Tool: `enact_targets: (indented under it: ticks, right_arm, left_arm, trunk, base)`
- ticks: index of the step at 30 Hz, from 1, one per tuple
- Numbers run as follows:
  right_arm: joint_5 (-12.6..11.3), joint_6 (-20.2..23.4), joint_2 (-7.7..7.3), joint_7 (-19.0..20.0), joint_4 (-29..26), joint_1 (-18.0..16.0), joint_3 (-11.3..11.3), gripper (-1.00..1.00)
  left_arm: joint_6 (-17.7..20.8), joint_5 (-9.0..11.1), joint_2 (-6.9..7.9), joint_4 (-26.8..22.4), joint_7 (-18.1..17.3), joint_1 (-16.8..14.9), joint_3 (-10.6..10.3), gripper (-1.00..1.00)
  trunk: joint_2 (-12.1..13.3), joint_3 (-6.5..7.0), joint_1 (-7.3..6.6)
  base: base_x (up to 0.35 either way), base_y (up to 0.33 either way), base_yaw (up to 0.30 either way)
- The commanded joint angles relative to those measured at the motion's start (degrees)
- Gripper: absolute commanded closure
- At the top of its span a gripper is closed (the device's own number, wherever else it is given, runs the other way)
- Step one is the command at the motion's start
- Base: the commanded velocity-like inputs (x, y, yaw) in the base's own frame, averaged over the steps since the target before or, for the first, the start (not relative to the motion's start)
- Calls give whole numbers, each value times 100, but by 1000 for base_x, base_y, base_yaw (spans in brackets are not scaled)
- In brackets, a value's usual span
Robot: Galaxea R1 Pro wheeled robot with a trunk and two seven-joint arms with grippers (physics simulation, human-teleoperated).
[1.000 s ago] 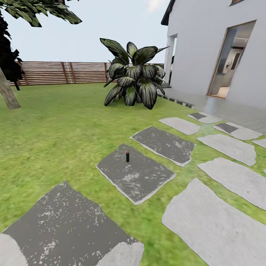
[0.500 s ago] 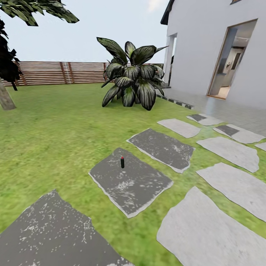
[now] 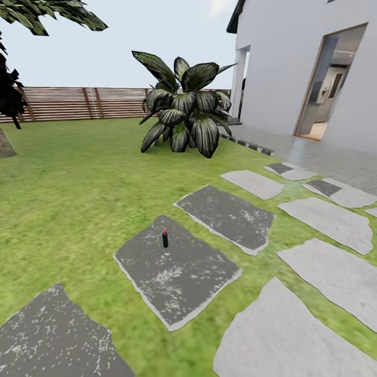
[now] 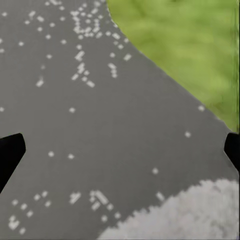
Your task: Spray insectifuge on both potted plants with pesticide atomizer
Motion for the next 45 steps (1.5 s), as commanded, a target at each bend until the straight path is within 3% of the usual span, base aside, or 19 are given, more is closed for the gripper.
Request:
enact_targets:
  ticks: [1, 45]
  right_arm:
    - [2, -18, 0, -2, 5, -3, 2, -100]
    - [-7, -18, 0, -2, -3, -2, 2, -100]
  left_arm:
    - [-19, 9, 0, 4, -2, -3, 7, -100]
    - [-19, 9, 9, 4, 5, -3, 7, -100]
  trunk:
    - [-2, -5, 2]
    - [-2, -5, 2]
  base:
    - [281, -162, 0]
    - [278, -168, 0]
